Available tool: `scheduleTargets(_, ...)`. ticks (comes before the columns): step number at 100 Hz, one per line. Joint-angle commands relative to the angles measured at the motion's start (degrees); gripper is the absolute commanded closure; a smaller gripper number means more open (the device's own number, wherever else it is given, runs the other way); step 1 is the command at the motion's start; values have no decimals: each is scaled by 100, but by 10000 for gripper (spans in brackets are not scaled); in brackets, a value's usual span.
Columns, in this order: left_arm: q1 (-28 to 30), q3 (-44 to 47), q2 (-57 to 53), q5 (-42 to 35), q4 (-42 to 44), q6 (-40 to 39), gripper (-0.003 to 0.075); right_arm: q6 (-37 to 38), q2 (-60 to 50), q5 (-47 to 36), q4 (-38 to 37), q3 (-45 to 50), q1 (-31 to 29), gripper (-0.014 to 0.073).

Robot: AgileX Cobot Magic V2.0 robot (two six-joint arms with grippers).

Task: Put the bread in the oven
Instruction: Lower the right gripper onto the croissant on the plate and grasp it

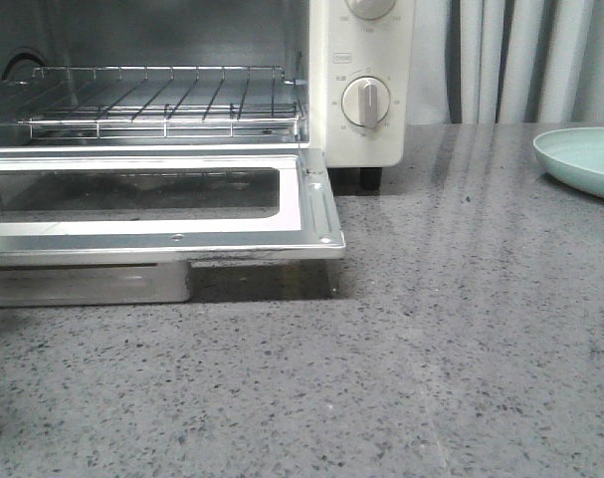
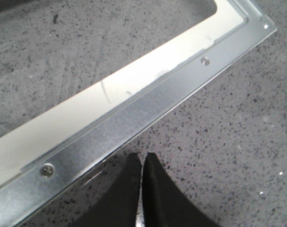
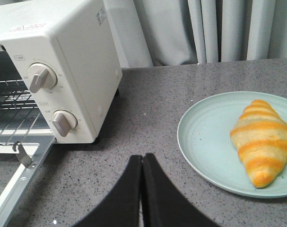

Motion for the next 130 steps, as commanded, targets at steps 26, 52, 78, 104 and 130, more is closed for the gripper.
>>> scheduleTargets(26, -15, -254, -1658, 261, -1215, -35, 742, -39, 1724, 1212, -275, -2015, -486, 518)
scheduleTargets(52, -15, -343, -2798, 611, -1326, -35, 741, -67, 3549, 2043, -318, -3044, -1448, 284)
scheduleTargets(78, -15, -343, -3019, 932, -1424, -35, 741, -92, 4976, 1593, -318, -3068, -1643, 284)
scheduleTargets(104, -15, -343, -3032, 1025, -1591, -35, 741, -80, 5683, 1385, -329, -3068, -1810, 284)
scheduleTargets(130, -15, -343, -3032, 981, -1591, -35, 741, 14, 6128, 1539, -329, -3068, -1810, 494)
